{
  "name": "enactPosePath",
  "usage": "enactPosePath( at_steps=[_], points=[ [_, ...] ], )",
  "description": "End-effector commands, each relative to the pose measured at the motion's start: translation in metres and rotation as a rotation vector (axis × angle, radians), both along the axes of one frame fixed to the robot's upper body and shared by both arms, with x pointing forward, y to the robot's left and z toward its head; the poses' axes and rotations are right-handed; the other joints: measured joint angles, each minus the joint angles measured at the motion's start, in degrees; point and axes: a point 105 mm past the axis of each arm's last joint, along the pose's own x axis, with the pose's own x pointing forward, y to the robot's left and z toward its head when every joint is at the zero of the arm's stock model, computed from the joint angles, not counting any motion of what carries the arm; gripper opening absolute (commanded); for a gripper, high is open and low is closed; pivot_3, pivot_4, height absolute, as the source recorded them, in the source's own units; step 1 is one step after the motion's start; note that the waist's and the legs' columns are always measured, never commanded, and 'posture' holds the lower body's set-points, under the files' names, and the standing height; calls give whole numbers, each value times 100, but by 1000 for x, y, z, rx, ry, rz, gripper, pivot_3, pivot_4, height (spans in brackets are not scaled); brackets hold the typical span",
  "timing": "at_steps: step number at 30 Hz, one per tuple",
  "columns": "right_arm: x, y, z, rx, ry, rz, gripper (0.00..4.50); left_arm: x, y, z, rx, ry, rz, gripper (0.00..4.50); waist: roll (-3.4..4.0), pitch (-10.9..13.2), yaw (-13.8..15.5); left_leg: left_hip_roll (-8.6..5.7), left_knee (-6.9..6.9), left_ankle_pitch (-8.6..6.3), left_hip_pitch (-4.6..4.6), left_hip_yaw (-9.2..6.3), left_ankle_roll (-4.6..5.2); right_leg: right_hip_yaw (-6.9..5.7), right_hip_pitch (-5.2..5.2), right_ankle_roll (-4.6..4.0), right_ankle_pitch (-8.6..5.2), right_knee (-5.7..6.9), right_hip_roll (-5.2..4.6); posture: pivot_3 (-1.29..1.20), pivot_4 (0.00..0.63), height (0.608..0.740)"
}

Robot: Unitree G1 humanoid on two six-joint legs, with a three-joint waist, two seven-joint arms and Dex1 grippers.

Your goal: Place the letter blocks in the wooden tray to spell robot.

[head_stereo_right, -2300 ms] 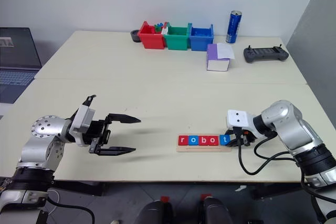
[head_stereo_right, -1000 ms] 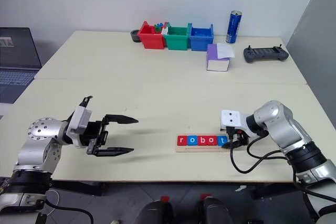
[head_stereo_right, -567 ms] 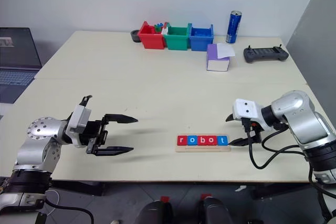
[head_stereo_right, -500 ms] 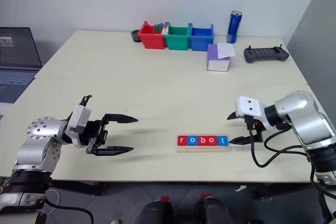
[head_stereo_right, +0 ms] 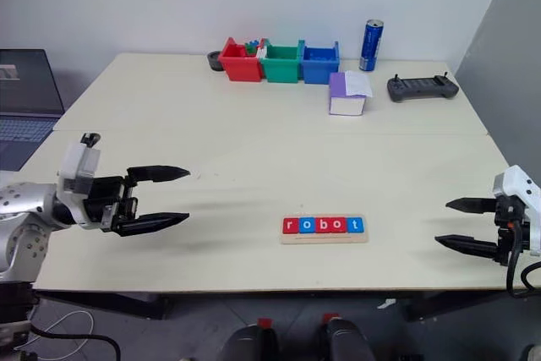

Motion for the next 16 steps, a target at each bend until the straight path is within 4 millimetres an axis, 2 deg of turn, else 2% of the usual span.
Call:
enactPosePath(
  at_steps=[1,10,16],
  points=[
    [2,5,11,-14,-43,63,4491,-5,4,7,45,-31,-11,4500,1,0,20,0,0,0,-1,-1,0,-1,1,-1,0,0,0,0,150,740],
    [7,6,16,-22,-53,113,4491,-6,2,6,61,-34,-19,4500,0,0,68,-5,3,-1,-27,5,0,0,-6,-2,-1,-16,-8,0,150,740],
    [11,7,16,-28,-57,121,4491,-8,3,-1,94,-26,-39,4500,0,0,67,-4,2,-1,-23,5,0,-2,-6,-2,-1,-13,-8,0,150,740]
  ],
)
